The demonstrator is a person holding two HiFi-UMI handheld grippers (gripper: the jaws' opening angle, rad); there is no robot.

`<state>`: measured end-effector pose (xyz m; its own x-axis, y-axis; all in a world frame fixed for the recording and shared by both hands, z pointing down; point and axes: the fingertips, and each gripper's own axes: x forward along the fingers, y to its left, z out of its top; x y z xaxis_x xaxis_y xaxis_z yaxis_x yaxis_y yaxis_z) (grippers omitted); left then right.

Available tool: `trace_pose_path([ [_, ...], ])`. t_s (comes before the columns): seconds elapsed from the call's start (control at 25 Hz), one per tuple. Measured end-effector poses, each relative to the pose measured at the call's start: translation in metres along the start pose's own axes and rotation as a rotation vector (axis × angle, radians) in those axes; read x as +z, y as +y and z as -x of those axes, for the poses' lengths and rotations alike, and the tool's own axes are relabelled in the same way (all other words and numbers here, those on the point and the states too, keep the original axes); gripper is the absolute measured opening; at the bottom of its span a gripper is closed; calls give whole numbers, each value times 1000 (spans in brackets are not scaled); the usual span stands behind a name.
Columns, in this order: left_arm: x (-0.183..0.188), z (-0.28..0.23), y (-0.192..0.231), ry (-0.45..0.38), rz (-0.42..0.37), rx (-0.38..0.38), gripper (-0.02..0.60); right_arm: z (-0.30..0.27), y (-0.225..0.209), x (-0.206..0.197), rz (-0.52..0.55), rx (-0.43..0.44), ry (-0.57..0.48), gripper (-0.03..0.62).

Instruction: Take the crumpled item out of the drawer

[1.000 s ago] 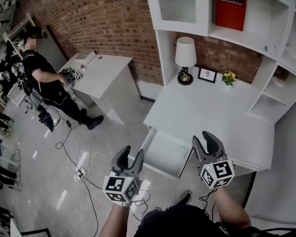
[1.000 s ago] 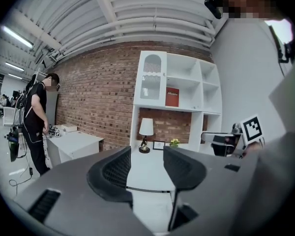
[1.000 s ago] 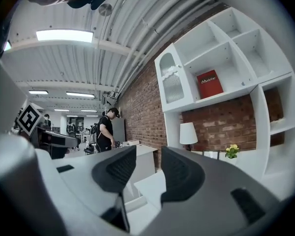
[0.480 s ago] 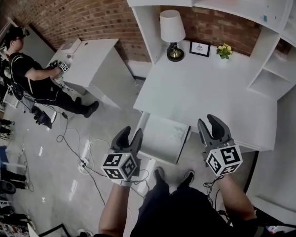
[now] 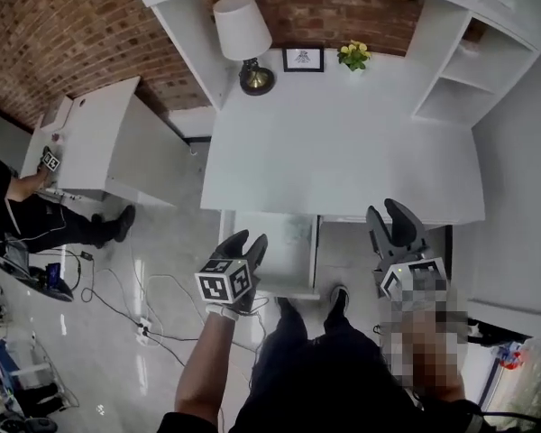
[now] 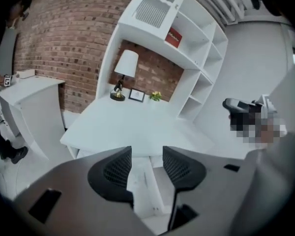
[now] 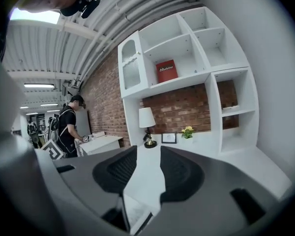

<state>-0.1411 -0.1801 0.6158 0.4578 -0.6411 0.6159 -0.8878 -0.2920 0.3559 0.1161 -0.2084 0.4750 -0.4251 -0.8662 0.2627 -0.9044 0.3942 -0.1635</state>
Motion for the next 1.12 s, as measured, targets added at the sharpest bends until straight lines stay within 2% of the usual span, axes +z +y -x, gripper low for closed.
trace_pose_path([
  [0.2,-38,-55,15,172,-44,-99,196,4,-14,-23,-41,-134,37,147],
  [0.4,-71,-103,21,308,-179,-149,196,10,-26,-42,-74,-231,79,146],
  [0.56,-99,-141,25,393,-191,-183,196,18,-38,-58,-89,-285,117,146],
  [0.96,-165,-203,45,552,-221,-145,195,21,-54,-90,-113,-324,177,143],
  [1.12,-187,-227,61,577,-181,-96,193,19,-53,-99,-116,-315,213,138],
])
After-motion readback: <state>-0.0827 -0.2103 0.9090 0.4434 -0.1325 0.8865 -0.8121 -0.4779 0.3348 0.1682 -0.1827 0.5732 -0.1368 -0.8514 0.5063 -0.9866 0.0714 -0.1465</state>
